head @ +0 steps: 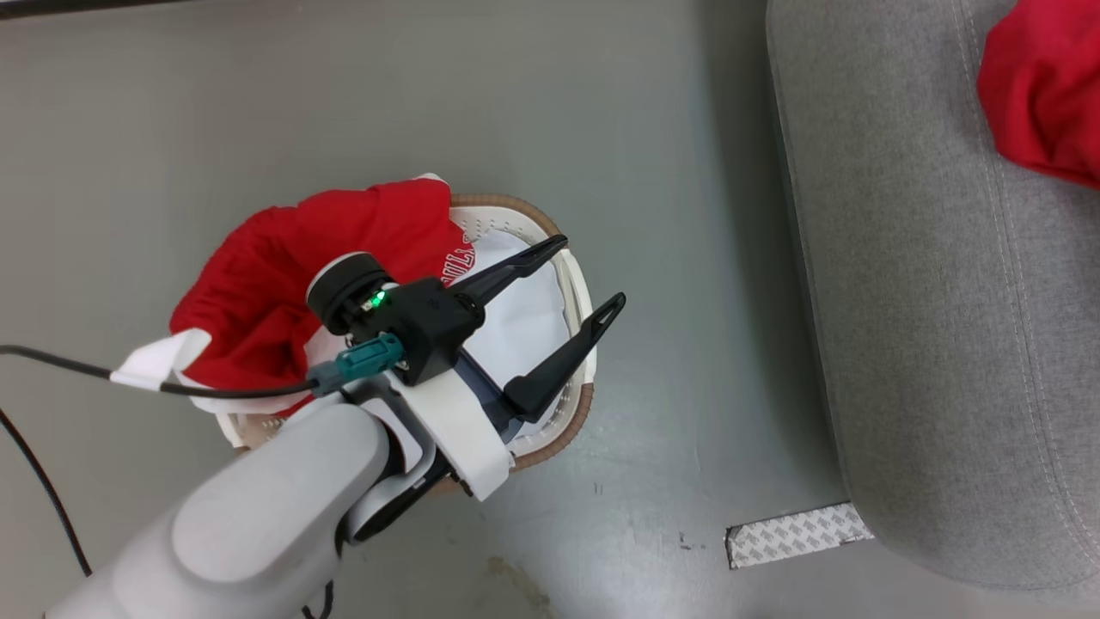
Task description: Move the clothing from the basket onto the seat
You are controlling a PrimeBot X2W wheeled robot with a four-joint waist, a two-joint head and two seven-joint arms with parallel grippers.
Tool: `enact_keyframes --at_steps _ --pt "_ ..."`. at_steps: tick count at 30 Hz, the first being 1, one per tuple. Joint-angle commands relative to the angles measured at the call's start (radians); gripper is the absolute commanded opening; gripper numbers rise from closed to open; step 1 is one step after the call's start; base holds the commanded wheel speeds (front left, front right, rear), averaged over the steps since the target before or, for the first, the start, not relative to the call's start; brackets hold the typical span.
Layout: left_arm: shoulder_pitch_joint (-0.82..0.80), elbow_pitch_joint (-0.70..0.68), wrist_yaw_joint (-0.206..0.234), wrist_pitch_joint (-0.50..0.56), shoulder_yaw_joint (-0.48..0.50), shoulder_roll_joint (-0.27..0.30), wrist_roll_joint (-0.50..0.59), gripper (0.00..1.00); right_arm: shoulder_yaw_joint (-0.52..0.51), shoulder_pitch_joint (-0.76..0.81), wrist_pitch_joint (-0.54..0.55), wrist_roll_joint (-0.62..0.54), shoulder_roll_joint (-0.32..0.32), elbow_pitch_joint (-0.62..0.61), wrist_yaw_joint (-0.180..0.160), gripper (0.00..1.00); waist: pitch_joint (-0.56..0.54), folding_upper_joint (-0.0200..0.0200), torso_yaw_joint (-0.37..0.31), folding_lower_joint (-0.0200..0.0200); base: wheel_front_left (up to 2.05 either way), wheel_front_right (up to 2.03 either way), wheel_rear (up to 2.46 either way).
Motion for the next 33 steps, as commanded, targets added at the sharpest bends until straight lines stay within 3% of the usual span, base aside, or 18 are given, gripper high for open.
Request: enact_keyframes --at_steps 1,6,7,8,9,21,29,33 --pt "0.005 0.003 -0.003 -0.008 0.002 0.002 -0.016 1.00 0.004 -0.010 0.008 0.009 -0.011 0.006 -0.002 0.00 -0.005 0.0000 0.003 -0.0001 0.00 0.00 0.00" --pt "0.012 0.026 -0.003 -0.022 0.000 -0.008 -0.022 1.00 0.057 -0.017 0.098 0.056 -0.036 0.022 -0.002 0.00 -0.033 0.0000 0.005 -0.0001 0.00 0.00 0.00" --pt "0.014 0.031 -0.004 -0.025 0.000 -0.009 -0.022 1.00 0.066 -0.020 0.108 0.062 -0.041 0.022 -0.002 0.19 -0.040 0.0000 0.004 -0.0001 0.00 0.00 0.00" --pt "0.016 0.035 -0.003 -0.025 -0.001 -0.010 -0.022 1.00 0.074 -0.023 0.117 0.067 -0.044 0.024 -0.002 0.50 -0.047 0.0000 0.003 -0.0001 0.00 0.00 0.00" --pt "0.019 0.040 -0.003 -0.028 -0.001 -0.013 -0.025 1.00 0.086 -0.024 0.129 0.072 -0.046 0.022 -0.002 1.00 -0.056 0.0000 0.001 -0.0001 0.00 0.00 0.00" --pt "0.097 0.111 0.003 -0.088 0.017 -0.047 -0.078 1.00 0.192 0.031 0.218 0.103 -0.147 -0.070 -0.002 1.00 -0.238 0.0000 -0.017 -0.0001 0.00 0.00 0.00" --pt "0.169 0.136 0.024 -0.108 0.083 -0.054 -0.104 1.00 0.217 0.054 0.176 0.056 -0.237 -0.216 -0.002 1.00 -0.358 0.0000 0.013 -0.0001 0.00 0.00 0.00" --pt "0.210 0.138 0.039 -0.109 0.140 -0.046 -0.107 1.00 0.205 0.073 0.132 0.017 -0.243 -0.294 -0.002 1.00 -0.412 0.0000 0.042 -0.0001 0.00 0.00 0.00"
